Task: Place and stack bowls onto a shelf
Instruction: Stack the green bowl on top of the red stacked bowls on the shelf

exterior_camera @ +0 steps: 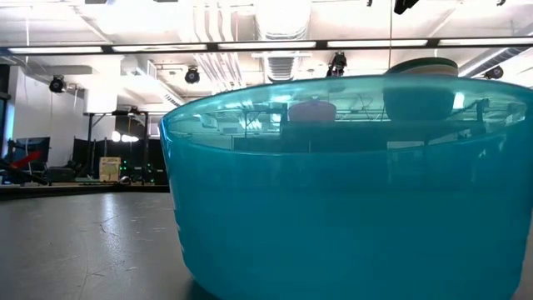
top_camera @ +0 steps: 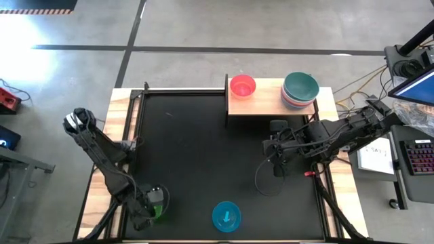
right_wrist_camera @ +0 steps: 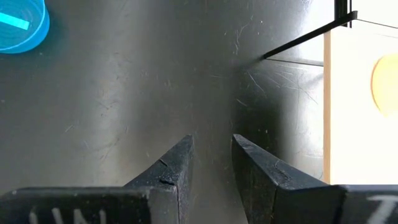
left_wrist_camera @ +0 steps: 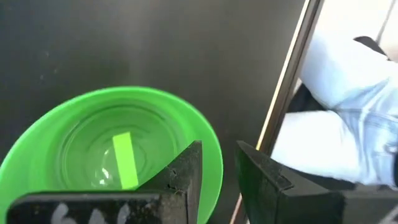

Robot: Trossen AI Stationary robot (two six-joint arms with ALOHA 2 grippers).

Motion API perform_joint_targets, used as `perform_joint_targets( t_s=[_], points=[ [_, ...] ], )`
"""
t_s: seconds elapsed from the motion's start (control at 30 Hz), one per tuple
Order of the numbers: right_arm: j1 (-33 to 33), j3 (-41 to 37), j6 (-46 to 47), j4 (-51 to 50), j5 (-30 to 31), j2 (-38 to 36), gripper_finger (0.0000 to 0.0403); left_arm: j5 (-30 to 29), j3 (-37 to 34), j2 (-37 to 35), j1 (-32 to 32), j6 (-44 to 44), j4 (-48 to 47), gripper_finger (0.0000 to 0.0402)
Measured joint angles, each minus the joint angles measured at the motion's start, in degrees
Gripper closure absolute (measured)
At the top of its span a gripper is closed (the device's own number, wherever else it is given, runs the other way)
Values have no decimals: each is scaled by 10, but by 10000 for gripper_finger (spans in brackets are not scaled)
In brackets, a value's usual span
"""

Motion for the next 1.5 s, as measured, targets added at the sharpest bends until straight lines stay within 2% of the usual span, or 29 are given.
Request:
perform_joint_targets(
  t_s=[0.33,0.97,1.07,1.23,1.5],
  points=[
    [0,0,0,0,0,0,305,-24,34,70,-4,0,-10,324],
    [0,0,0,0,0,0,305,-23,32,121,-4,-6,-40,326],
    [0,0,0,0,0,0,305,-23,32,122,-4,7,-40,339],
    [0,0,0,0,0,0,305,-19,33,119,-4,36,-43,392],
    [0,0,0,0,0,0,305,-17,43,118,7,117,-75,400]
  ],
)
